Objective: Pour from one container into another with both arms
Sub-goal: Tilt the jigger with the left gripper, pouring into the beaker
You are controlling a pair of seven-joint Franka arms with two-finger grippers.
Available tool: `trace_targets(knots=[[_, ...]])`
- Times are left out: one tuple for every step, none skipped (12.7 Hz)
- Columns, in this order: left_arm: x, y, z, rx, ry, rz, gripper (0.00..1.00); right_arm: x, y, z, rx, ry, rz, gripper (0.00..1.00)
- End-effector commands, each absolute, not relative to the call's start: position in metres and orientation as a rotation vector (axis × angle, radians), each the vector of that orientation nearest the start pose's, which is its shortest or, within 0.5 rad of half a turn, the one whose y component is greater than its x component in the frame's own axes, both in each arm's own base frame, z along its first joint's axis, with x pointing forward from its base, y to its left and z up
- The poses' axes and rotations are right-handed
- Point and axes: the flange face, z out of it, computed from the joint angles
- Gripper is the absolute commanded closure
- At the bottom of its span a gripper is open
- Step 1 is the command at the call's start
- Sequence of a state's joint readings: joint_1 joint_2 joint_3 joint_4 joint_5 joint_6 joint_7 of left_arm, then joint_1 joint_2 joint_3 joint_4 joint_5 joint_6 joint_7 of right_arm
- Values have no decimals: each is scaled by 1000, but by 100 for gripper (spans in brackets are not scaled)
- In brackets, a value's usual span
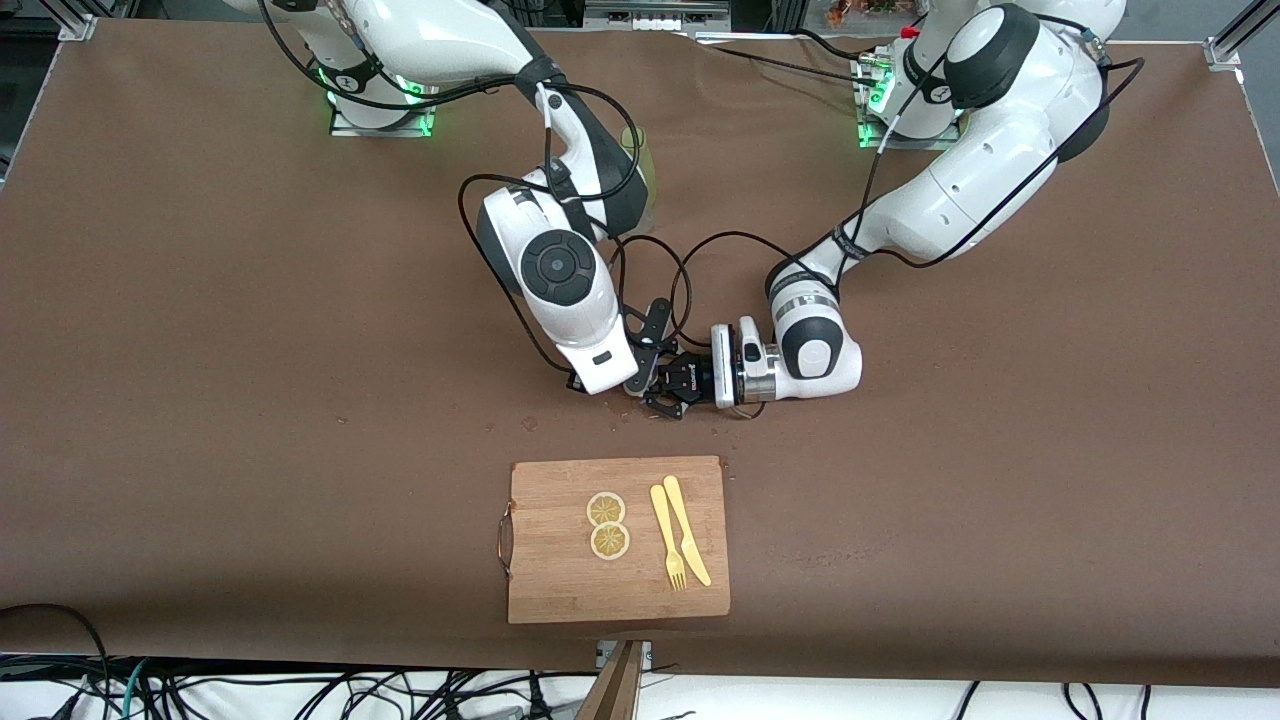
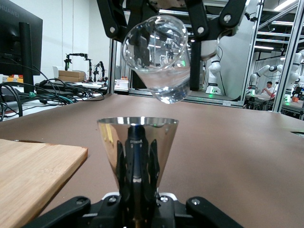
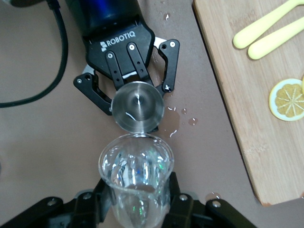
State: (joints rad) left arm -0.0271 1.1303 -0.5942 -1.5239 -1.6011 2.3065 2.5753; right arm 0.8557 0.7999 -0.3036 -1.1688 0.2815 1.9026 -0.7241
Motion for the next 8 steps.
trace_targets(knots=[[584,-374,74,1394,-1145,1187,100,592,472,334,-2521,-1870,25,66],[584,-374,74,1394,-1145,1187,100,593,471,332,-2527,-1878,28,66],[584,-374,74,1394,-1143,1187,100,593,470,331,-2533,-1890,30,66],[583,-375,73,1395,-1143,1185,100,593,471,332,-2535,-1901,31,66],[583,-375,73,1395,-1141,1186,100,591,474,331,-2533,-1911,33,66],[584,-374,74,1395,-1142,1188,100,590,475,334,-2537,-1932,28,66],[584,-374,74,1395,-1142,1188,100,589,476,334,-2538,-1948,32,66],[583,-375,74,1394,-1139,1188,100,588,477,334,-2538,-1952,37,66]])
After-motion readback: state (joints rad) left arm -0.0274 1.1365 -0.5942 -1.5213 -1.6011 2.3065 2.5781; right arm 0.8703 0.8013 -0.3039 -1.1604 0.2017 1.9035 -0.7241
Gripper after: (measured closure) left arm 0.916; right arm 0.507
